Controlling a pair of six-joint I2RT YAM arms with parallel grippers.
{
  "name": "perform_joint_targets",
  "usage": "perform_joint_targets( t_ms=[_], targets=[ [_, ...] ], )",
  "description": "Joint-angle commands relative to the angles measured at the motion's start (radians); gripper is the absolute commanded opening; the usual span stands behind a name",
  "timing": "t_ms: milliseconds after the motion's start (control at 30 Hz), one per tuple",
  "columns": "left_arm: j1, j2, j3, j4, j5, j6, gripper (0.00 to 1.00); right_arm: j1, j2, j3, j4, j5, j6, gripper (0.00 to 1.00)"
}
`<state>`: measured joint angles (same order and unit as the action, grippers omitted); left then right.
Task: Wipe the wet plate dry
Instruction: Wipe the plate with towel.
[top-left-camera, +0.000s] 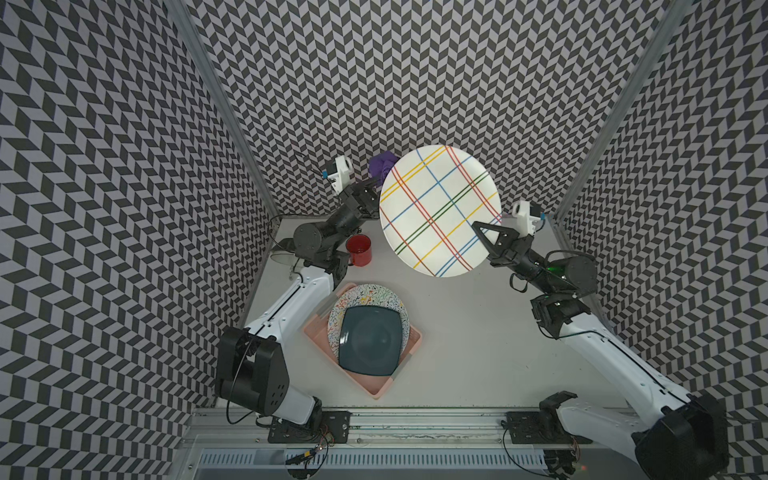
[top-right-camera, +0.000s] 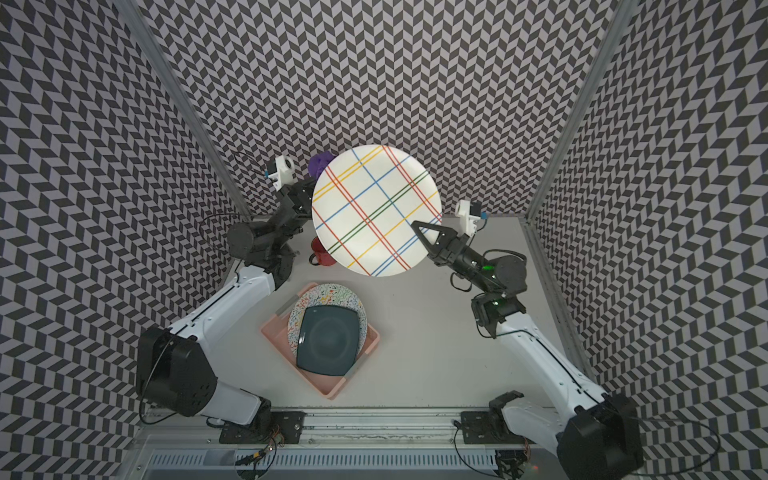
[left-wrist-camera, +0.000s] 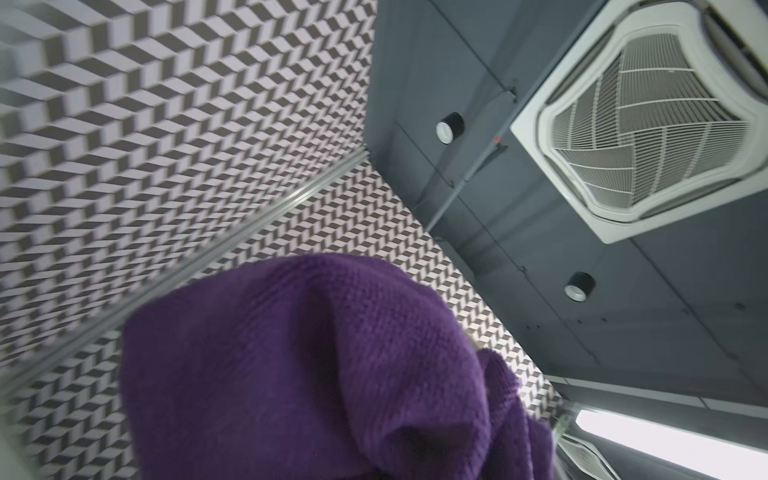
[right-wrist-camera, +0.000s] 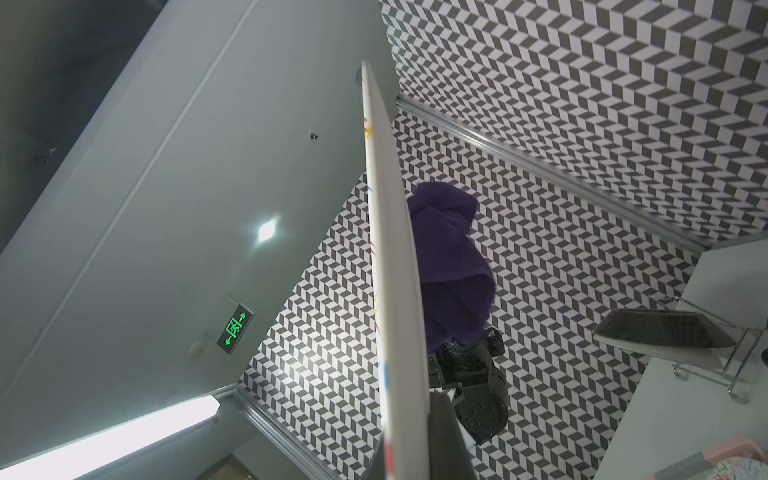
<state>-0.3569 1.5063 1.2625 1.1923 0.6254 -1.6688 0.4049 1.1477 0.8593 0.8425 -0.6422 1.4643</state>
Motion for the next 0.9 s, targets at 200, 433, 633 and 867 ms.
perform_joint_targets(
  t_ms=[200,433,633,867],
  targets=[
    [-0.228,0.047,0.051,0.208,0.049,-0.083,0.0,-0.006,0.194,0.307,0.09,0.077,0.01,0.0],
    [-0.121,0.011,0.086,0.239,-0.007,-0.165,0.0,-0.101,0.128,0.246,0.092,0.043,0.027,0.0],
    [-0.153,0.069,0.132,0.333,-0.062,-0.234,0.0,0.059,0.056,0.157,0.013,0.079,-0.033,0.0],
    [-0.306,0.076,0.157,0.232,0.025,-0.139,0.0,0.004,0.212,0.395,0.038,0.168,-0.036,0.0]
  ],
)
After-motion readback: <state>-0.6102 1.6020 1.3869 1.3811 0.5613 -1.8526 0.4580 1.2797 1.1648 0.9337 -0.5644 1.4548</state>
